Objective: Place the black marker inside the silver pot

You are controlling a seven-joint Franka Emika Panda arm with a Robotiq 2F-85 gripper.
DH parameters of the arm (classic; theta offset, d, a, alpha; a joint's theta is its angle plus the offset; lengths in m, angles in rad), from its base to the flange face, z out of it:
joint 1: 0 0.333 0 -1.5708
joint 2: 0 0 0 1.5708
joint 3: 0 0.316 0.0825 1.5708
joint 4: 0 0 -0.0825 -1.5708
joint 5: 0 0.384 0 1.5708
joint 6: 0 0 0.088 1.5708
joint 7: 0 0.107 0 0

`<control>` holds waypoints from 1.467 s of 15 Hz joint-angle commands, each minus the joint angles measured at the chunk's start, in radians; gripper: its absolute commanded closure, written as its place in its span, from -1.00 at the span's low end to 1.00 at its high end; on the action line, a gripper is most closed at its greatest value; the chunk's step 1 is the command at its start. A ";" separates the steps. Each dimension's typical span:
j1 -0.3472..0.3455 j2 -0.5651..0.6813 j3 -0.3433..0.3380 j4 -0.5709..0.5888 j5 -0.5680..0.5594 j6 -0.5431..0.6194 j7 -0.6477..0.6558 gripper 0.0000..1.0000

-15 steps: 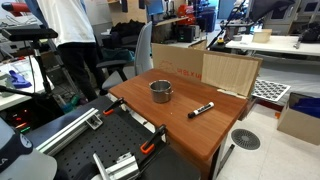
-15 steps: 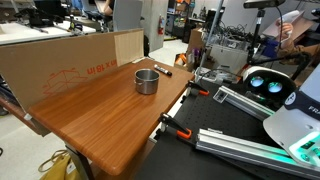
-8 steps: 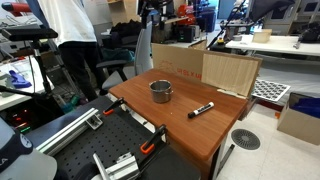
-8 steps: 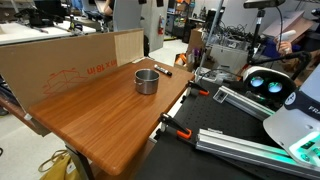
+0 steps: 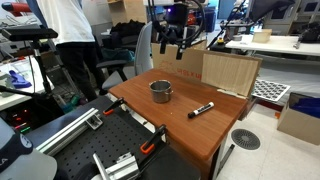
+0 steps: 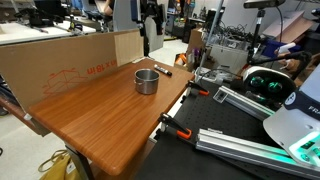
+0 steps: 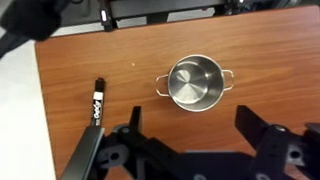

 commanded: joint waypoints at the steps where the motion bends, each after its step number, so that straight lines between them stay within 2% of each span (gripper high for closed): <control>1: -0.020 0.064 -0.009 0.039 0.030 0.021 -0.008 -1.00; 8: -0.065 0.163 -0.027 0.070 0.097 0.103 0.001 -1.00; 19: -0.065 0.323 -0.091 0.059 0.039 0.311 0.116 -1.00; 22: -0.068 0.358 -0.111 0.067 0.037 0.332 0.138 -1.00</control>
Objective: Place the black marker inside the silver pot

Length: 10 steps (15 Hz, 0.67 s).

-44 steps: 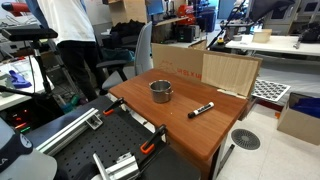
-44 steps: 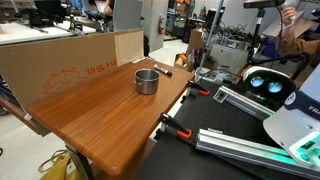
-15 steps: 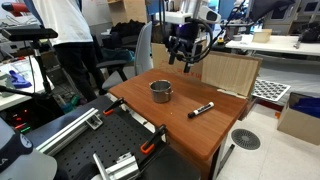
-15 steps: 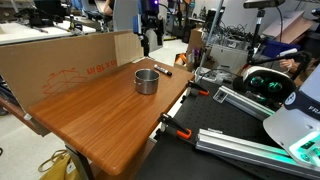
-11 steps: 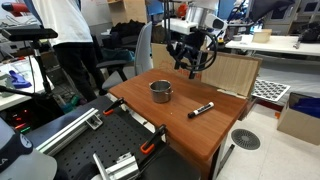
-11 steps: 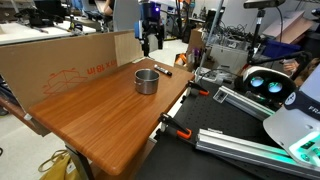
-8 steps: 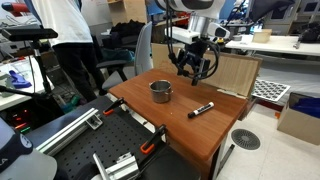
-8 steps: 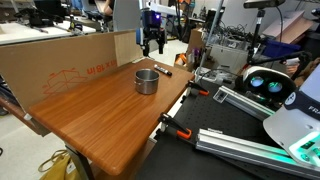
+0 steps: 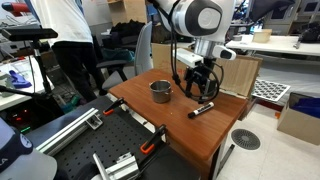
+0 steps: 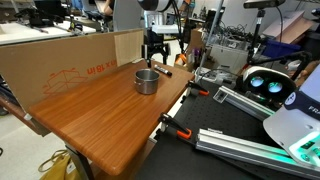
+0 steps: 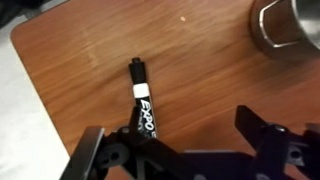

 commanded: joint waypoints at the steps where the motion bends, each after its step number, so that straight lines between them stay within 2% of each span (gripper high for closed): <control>1: 0.004 0.035 -0.023 0.021 -0.021 0.024 0.056 -1.00; 10: -0.003 0.131 -0.076 0.111 -0.039 0.044 0.150 -1.00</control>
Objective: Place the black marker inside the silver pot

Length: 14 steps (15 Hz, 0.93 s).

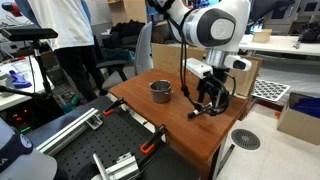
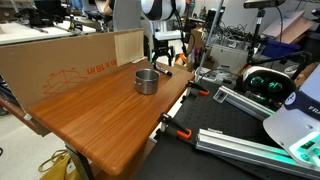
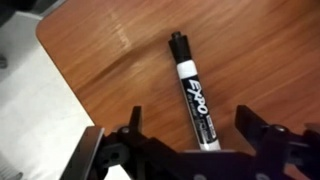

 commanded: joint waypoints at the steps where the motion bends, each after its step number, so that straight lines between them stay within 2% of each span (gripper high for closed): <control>1: 0.007 0.059 -0.008 0.069 -0.023 0.009 0.052 -1.00; 3: 0.017 0.076 -0.011 0.085 -0.037 0.028 0.061 -0.96; 4: 0.021 0.084 -0.012 0.093 -0.048 0.035 0.062 -0.47; 6: 0.020 0.085 -0.008 0.100 -0.049 0.032 0.058 -0.45; 14: 0.011 0.074 0.008 0.111 -0.034 0.032 0.040 0.79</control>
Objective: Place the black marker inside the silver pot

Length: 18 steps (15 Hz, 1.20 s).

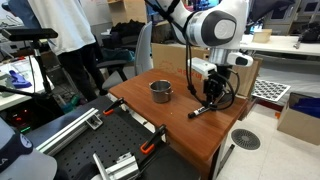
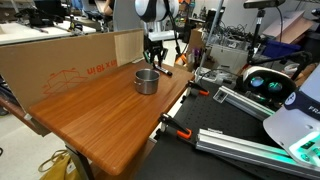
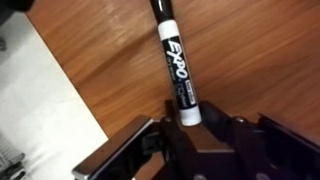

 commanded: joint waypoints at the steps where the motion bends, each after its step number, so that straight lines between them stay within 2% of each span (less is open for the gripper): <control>1: -0.008 0.010 0.009 0.014 -0.003 0.014 0.004 0.92; 7: -0.024 -0.041 0.031 -0.020 0.020 0.044 -0.031 0.89; 10: -0.028 -0.094 0.046 -0.064 0.034 0.100 -0.059 0.89; 18: -0.059 -0.384 0.123 -0.298 0.151 0.218 -0.227 0.89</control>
